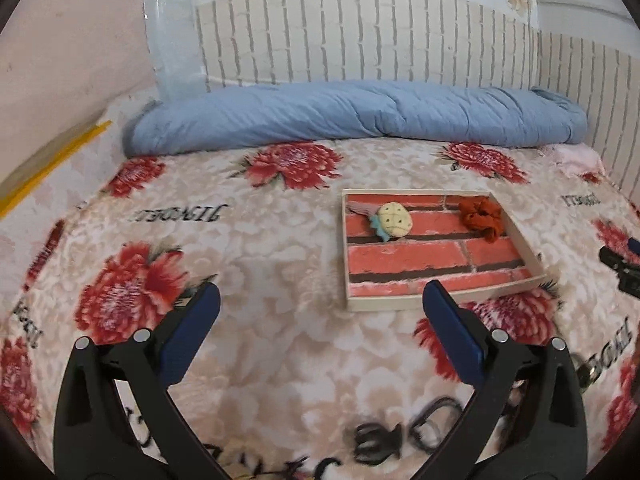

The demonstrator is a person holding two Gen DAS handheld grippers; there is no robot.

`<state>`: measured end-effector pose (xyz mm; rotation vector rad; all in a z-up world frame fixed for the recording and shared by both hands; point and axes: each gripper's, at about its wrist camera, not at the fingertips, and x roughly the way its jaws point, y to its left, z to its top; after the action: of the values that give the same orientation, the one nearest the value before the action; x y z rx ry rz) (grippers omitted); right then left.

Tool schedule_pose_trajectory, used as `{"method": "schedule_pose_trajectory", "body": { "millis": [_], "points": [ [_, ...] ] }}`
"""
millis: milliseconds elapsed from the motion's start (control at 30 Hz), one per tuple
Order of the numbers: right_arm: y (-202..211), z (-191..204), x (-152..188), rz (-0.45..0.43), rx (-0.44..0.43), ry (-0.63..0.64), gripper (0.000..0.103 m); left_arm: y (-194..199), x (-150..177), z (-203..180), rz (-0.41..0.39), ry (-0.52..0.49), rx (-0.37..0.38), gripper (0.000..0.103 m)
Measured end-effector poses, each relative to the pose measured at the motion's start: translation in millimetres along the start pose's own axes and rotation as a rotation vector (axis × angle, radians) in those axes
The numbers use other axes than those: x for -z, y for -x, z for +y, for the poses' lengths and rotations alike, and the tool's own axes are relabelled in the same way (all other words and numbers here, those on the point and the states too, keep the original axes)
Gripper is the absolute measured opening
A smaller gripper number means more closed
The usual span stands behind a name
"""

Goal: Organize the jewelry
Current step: 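Move both tools back over the remaining jewelry on the bedspread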

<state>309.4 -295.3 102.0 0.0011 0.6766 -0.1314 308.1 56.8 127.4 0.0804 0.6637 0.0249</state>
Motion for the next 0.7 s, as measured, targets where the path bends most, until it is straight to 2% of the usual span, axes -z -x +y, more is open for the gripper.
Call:
{"method": "schedule_pose_trajectory", "body": {
  "millis": [200,433,700],
  "points": [
    [27.0,2.3,26.9,-0.017,-0.055,-0.030,0.098,16.1,25.7,8.6,0.009,-0.034,-0.008,0.098],
    [53.2,14.4,60.2,-0.059,-0.017,0.009,0.098,31.8,59.1,19.9,0.033,-0.006,0.000,0.098],
    [67.8,23.6,108.6,-0.030,-0.026,0.010,0.098,41.1,111.6,17.6,0.058,0.011,-0.045,0.098]
  ]
}}
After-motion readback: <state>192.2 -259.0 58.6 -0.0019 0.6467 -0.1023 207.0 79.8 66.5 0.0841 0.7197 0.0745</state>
